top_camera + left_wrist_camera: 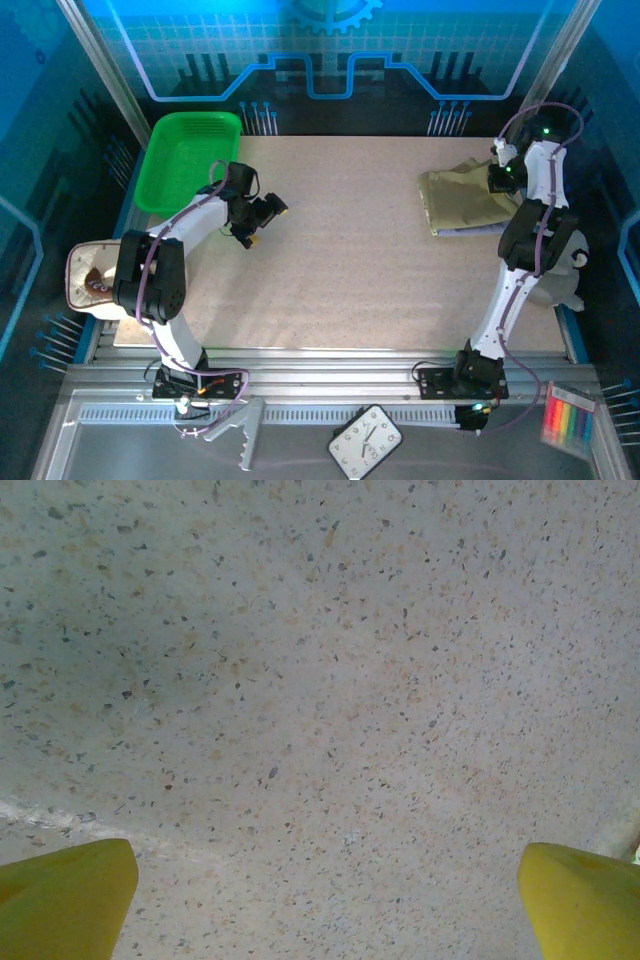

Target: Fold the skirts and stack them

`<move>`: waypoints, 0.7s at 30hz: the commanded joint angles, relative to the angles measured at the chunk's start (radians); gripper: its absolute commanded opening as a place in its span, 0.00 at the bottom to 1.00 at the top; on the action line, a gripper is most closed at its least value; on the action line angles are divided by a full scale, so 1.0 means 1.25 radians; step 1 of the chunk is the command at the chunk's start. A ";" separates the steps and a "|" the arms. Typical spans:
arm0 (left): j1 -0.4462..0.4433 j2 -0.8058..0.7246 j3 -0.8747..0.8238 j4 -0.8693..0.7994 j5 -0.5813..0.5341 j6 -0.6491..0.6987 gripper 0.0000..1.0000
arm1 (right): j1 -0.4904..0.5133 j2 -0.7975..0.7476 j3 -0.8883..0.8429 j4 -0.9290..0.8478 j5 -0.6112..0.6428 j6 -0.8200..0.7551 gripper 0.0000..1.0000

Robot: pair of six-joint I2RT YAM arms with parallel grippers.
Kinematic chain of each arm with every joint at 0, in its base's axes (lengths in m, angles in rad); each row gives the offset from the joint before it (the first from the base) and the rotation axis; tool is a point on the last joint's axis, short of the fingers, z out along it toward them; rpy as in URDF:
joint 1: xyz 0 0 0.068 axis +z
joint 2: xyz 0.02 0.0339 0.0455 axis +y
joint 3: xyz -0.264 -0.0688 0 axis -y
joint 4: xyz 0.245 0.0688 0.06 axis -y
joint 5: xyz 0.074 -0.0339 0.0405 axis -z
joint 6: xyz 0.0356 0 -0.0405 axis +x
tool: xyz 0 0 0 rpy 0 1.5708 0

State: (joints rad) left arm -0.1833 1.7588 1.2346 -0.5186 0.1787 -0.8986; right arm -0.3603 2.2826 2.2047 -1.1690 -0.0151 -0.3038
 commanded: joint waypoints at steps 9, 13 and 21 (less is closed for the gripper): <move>0.000 -0.003 0.009 0.001 -0.005 0.007 0.99 | 0.031 -0.116 -0.004 0.039 0.247 0.192 0.84; 0.000 0.000 0.003 0.012 -0.001 0.003 0.99 | 0.076 -0.171 -0.074 0.043 0.154 0.203 1.00; 0.001 0.007 0.006 0.012 0.003 0.011 0.99 | 0.147 -0.089 -0.133 -0.028 0.044 0.123 1.00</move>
State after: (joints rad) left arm -0.1833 1.7588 1.2346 -0.4965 0.1791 -0.8986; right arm -0.1829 2.0956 2.0659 -1.1412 0.1009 -0.1051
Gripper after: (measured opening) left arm 0.990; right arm 0.998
